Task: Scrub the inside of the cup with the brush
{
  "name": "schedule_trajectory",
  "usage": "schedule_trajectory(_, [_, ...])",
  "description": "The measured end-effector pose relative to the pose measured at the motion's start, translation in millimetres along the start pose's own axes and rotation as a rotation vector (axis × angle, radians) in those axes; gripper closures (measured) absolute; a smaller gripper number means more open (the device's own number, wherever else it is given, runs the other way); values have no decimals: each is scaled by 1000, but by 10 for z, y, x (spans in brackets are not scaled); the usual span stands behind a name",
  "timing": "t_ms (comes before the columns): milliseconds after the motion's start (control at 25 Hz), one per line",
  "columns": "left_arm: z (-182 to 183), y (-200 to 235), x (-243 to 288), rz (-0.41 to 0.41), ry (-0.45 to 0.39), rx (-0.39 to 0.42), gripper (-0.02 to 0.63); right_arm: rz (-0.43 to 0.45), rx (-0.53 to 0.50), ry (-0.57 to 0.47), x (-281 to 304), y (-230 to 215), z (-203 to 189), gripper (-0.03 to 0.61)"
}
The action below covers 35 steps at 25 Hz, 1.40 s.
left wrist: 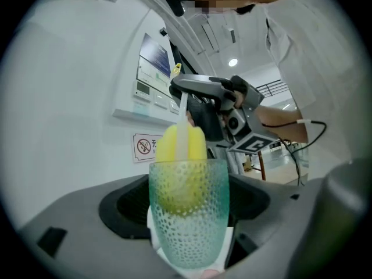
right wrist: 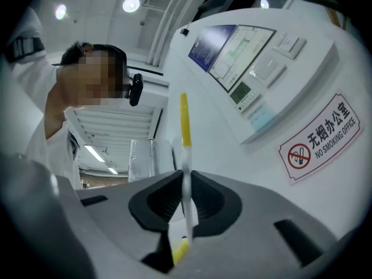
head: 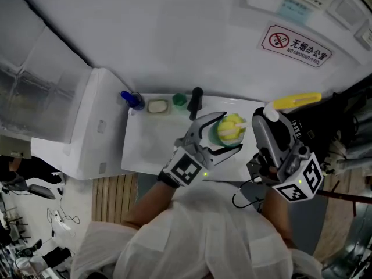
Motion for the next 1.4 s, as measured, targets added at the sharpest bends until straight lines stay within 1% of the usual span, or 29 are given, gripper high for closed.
schedule_trajectory(120, [-59,-33,85,-7,4,-18,242,-13,-22,-23,-77,-58,109,537])
schedule_trajectory(240, [-104,-67,168,-12,10,-27,242,-33,-26,-5,-169,-123,106,538])
schedule_trajectory(360, [-146,-98,266,-19,16,-37,242,-42,-5,13,-242,-174,33,538])
schedule_trajectory(520, [-260,-134,442,-17,4,-49,242,-53,16,70,-292,-269,-207,538])
schedule_trajectory(640, [-436,-149,597,-4,-10,-75,242,-79,2,138,-336,-397,-432,537])
schedule_trajectory(800, [-669,-151,831,-2,9,-98,242,-109,-3,182,-421,-651,-674,537])
schedule_trajectory(880, [-828,-151,969,-4,19,-120,242,-122,-28,205,-449,-807,-803,538])
schedule_trajectory(1000, [-1102,-120,1174,-1,43,-149,242,-134,-95,241,-471,-1020,-1026,538])
schedule_trajectory(1120, [-1381,-77,1376,7,57,-174,242,-135,-189,294,-469,-1187,-1248,538])
schedule_trajectory(1240, [-1654,-37,1570,16,67,-180,242,-127,-288,364,-444,-1339,-1501,538])
schedule_trajectory(1320, [-1858,-11,1687,23,91,-181,242,-129,-315,414,-459,-1441,-1706,538])
schedule_trajectory(1400, [-2047,15,1797,25,115,-183,242,-142,-316,441,-503,-1572,-1891,536])
Point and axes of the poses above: the fingertips, and each gripper's own axes: x forward along the fingers, y to its left, z out of its top, the point moved 7 cm from there along -x, backward along the fingers
